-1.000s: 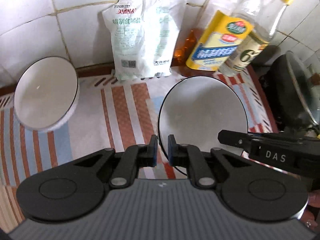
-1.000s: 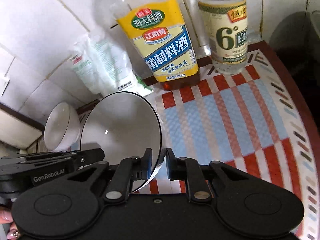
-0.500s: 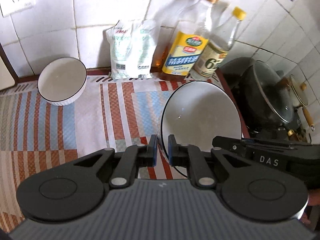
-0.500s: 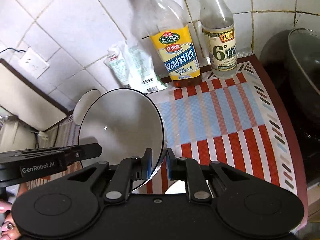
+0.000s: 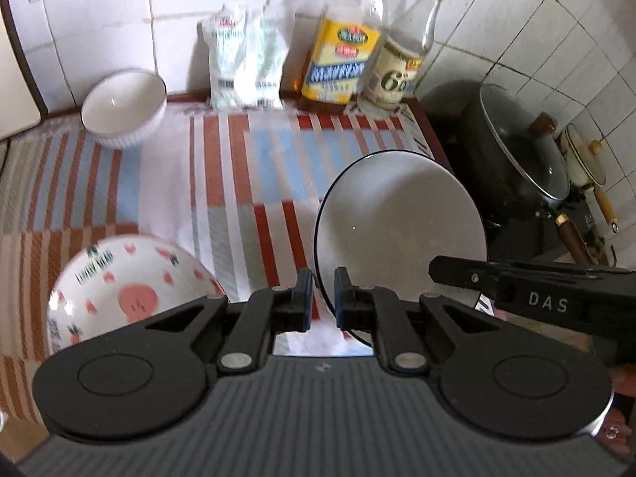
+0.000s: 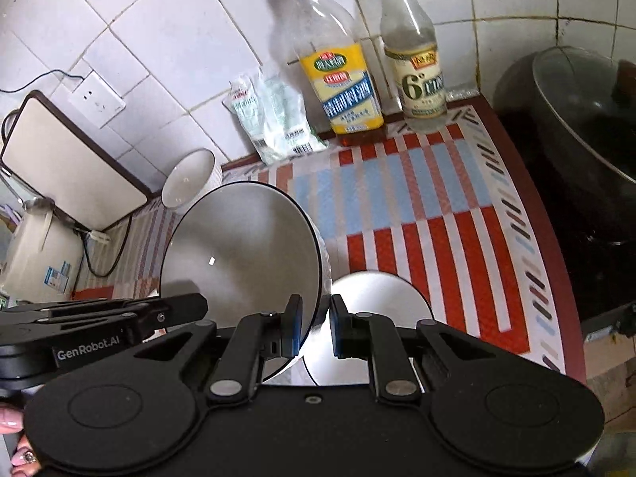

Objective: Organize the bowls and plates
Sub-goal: 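Lift the second bowl with the left gripper and lower it into the first bowl, then open the left gripper and withdraw it from the nested bowls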

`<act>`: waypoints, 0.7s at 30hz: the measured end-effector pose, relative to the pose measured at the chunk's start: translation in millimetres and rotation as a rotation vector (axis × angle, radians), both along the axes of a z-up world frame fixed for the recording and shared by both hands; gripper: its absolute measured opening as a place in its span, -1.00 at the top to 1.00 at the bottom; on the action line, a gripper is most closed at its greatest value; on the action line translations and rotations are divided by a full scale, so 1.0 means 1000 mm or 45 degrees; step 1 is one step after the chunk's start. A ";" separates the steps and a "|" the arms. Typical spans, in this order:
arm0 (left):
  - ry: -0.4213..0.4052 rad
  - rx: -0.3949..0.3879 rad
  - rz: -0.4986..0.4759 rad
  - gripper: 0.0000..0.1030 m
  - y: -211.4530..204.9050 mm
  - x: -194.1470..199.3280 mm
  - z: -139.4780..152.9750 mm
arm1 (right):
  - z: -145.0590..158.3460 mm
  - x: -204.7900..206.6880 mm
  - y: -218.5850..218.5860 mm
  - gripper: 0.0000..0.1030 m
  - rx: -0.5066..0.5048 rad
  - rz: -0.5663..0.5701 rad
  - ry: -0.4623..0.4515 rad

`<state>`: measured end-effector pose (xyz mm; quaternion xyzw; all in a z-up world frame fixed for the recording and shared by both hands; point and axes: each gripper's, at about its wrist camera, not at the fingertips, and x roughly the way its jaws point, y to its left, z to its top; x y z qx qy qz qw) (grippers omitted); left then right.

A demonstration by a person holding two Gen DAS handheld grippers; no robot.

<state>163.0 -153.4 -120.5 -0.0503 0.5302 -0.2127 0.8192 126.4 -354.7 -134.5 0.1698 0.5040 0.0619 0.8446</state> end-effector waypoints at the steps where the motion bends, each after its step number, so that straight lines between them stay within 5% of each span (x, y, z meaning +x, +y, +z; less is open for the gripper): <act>1: 0.005 0.003 0.000 0.82 -0.002 -0.003 -0.002 | -0.001 -0.003 -0.002 0.64 0.006 -0.004 0.006; 16: 0.087 0.027 -0.022 0.82 -0.037 -0.013 -0.034 | -0.019 -0.014 -0.028 0.63 -0.060 0.032 0.074; 21: 0.115 0.084 0.019 0.82 -0.049 -0.010 -0.052 | -0.029 -0.007 -0.013 0.62 -0.209 0.095 0.101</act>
